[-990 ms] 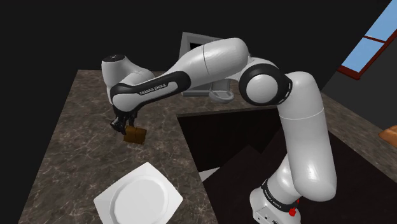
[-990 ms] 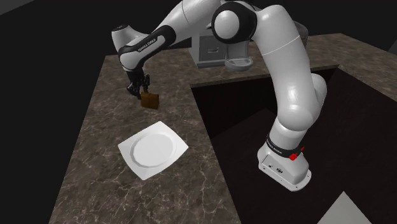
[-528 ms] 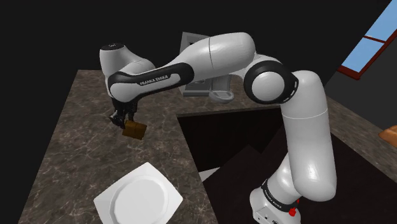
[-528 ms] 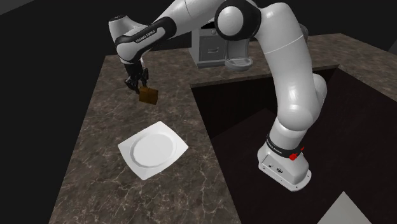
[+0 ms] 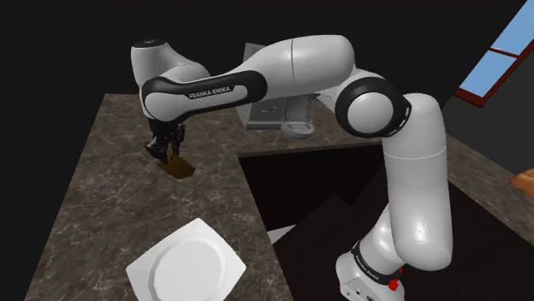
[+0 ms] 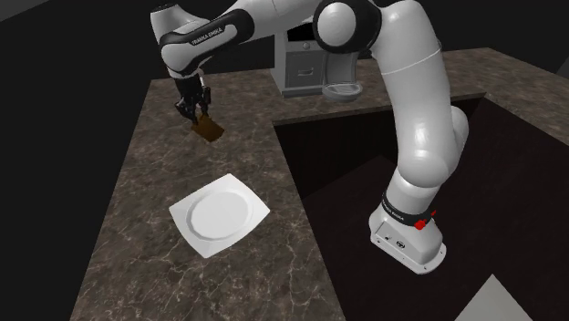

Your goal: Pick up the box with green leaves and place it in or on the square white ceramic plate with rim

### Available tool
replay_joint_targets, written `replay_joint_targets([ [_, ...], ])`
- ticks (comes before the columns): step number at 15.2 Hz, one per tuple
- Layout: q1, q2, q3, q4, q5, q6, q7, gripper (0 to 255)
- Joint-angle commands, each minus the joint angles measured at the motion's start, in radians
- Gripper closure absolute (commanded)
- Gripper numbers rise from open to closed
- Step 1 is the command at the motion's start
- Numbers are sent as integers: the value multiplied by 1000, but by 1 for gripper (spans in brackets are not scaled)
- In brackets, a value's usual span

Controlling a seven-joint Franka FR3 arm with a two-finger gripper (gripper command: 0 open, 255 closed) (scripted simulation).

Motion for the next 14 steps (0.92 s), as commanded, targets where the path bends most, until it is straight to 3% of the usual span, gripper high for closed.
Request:
replay_joint_targets([
  [1,1,-1,1,17,1,-17,-3,255],
  [7,31,-169,40,-230,24,57,91,255],
  [14,83,-323,93,-432,59,103,201,255],
])
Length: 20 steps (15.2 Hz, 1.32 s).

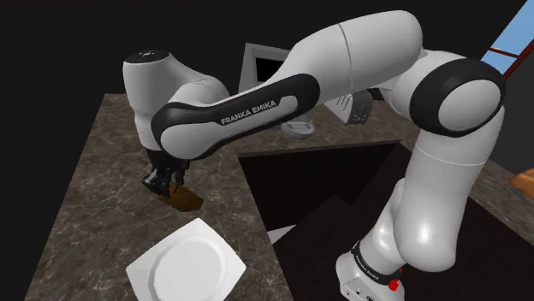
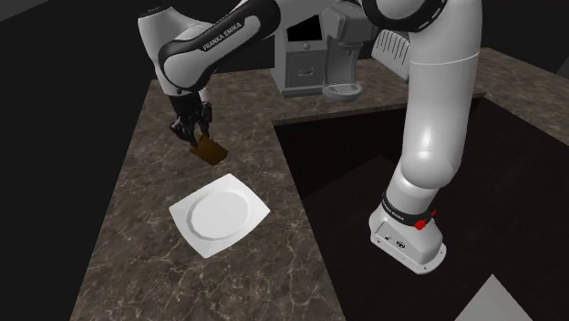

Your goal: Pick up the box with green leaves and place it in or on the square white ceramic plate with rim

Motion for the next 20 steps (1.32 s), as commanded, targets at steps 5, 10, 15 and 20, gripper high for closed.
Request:
replay_joint_targets([
  [5,58,-102,53,-117,32,15,105,255],
  [10,107,-170,99,-187,62,17,190,255],
  [15,110,-138,96,-220,42,78,205,255],
  [20,115,-101,91,-248,18,138,223,255],
])
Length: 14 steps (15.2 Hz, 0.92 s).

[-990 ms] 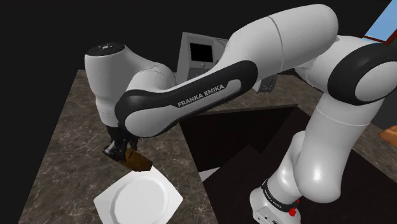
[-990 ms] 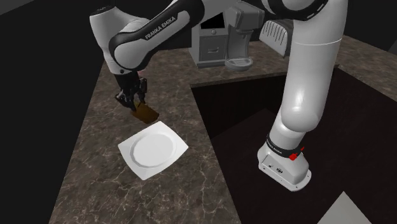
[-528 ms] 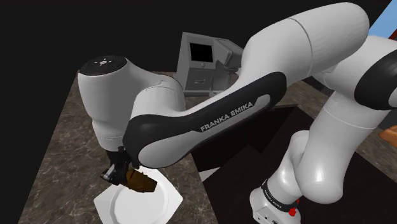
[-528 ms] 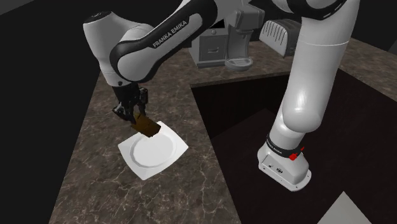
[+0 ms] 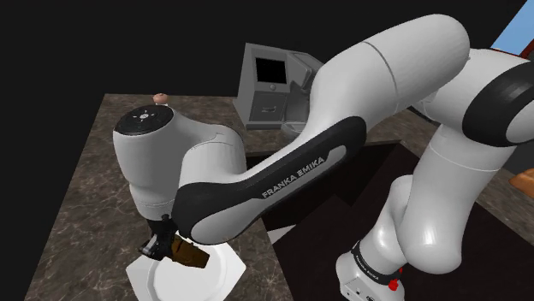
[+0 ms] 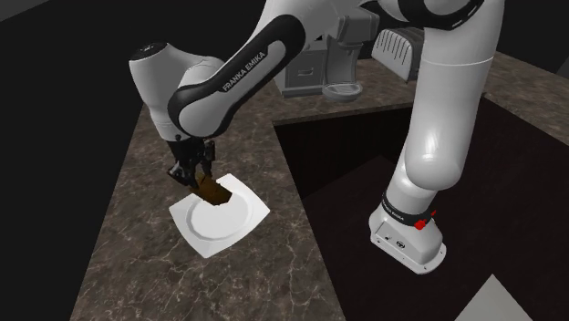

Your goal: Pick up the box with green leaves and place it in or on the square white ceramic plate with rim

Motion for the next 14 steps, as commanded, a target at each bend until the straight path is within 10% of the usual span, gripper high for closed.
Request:
replay_joint_targets([
  [1,2,13,-2,-15,-9,27,7,255],
  [14,13,82,-17,-45,-56,118,41,255],
])
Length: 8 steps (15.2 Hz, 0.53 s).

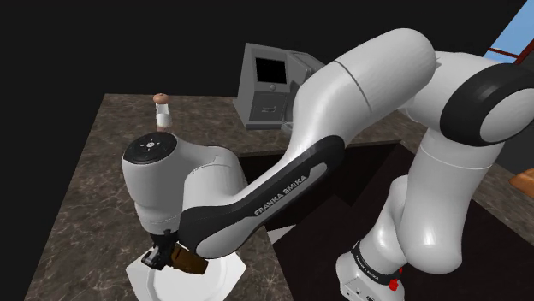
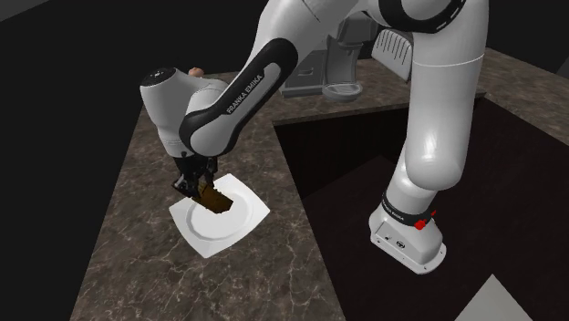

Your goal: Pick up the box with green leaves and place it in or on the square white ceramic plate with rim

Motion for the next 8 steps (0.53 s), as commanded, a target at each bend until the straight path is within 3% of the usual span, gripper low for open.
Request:
replay_joint_targets([
  [1,1,8,0,-6,1,-1,1,255],
  [2,1,8,1,-6,1,-1,1,255],
  [3,1,8,0,-4,1,-3,-1,0],
  [8,1,8,1,-6,1,-1,1,0],
])
